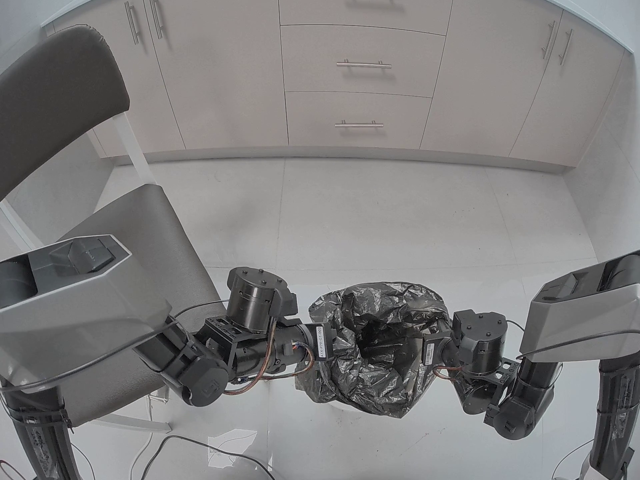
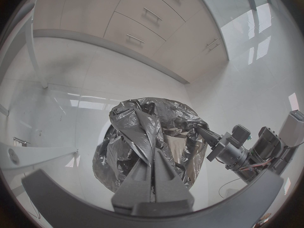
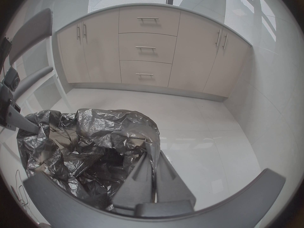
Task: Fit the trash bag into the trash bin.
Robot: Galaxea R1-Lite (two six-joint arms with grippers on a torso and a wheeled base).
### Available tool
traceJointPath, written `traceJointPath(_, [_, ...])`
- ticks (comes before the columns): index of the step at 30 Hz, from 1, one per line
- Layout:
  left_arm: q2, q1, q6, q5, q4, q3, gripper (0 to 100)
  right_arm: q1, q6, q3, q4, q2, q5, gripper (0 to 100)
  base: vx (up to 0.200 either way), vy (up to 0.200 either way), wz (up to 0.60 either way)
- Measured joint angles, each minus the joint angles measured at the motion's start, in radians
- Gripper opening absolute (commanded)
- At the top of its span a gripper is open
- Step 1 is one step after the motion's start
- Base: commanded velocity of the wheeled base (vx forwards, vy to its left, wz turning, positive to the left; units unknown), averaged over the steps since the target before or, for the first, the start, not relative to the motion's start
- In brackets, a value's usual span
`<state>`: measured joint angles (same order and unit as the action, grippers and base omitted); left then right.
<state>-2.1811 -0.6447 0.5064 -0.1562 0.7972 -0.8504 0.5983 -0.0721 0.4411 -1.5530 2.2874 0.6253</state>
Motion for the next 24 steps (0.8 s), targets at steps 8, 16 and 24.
traceJointPath(8, [-0.039, 0.036, -0.006, 0.007, 0.001, -0.026, 0, -0.02, -0.029, 0.034, 0.0, 0.043, -0.002, 0, 0.0, 0.0, 0.0])
traceJointPath(16, [-0.071, 0.066, -0.021, 0.007, 0.007, -0.077, 0, -0.035, -0.058, 0.078, 0.0, 0.082, -0.003, 0, 0.0, 0.0, 0.0])
traceJointPath(24, [-0.101, 0.083, -0.07, 0.008, 0.007, -0.098, 0, -0.06, -0.071, 0.129, 0.0, 0.124, -0.004, 0, 0.0, 0.0, 0.0])
